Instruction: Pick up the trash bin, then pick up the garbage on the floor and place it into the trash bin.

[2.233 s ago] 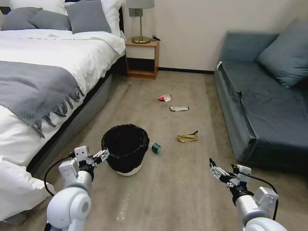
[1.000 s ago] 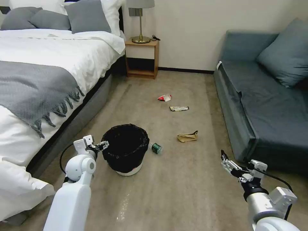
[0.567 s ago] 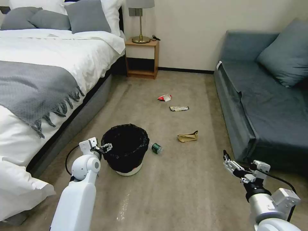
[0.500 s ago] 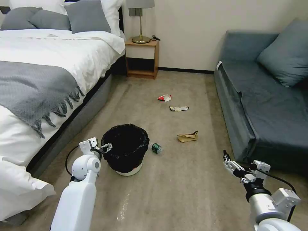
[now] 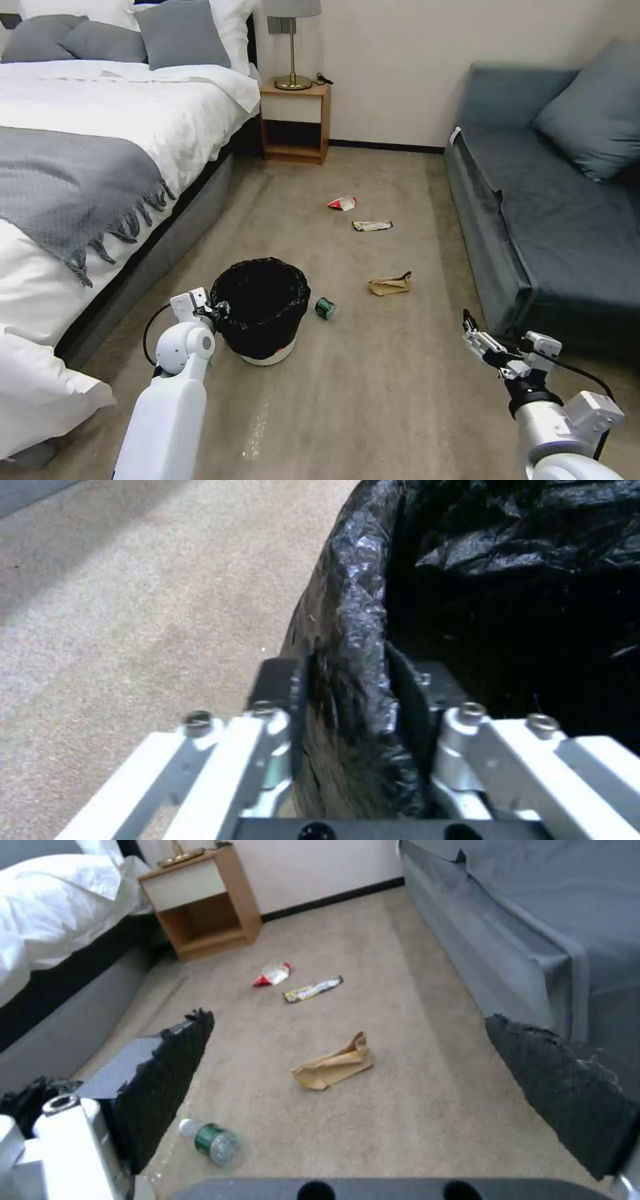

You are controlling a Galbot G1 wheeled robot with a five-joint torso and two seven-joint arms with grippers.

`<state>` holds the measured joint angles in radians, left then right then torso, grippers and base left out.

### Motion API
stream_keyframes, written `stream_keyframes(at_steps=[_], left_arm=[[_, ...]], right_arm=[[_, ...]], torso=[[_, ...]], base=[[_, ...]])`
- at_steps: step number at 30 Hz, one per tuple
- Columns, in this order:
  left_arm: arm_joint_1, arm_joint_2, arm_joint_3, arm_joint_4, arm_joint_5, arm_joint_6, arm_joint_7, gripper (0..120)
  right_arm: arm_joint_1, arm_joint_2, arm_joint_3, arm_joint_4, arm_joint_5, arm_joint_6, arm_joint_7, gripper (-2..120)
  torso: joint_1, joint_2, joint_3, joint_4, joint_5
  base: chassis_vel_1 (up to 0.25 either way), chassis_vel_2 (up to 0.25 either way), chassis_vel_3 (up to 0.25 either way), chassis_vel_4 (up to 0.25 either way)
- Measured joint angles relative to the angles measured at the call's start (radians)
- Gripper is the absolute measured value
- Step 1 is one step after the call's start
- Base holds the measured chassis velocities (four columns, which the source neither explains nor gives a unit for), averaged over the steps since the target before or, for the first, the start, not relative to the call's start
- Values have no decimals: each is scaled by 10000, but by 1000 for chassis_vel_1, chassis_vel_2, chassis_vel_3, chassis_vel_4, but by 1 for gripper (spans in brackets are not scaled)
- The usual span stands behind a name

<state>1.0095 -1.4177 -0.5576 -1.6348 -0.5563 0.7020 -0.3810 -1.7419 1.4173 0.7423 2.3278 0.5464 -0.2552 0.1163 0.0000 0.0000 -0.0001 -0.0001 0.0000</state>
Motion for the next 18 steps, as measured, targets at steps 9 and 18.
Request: stream_keyframes(at_steps=[9,18], left_arm=[[159,4,-94,-119,17,-2,64,7],[522,142,-139,-818,73,-15,45,7]], right_arm=[[46,-8,-161,-25,1,0,1,100],[90,-22,-335,-95,5,-18,17,100]], torso=[[0,0,1,1,-1],[1,0,0,1,-1]], base=[[0,0,0,0],[0,0,0,0]])
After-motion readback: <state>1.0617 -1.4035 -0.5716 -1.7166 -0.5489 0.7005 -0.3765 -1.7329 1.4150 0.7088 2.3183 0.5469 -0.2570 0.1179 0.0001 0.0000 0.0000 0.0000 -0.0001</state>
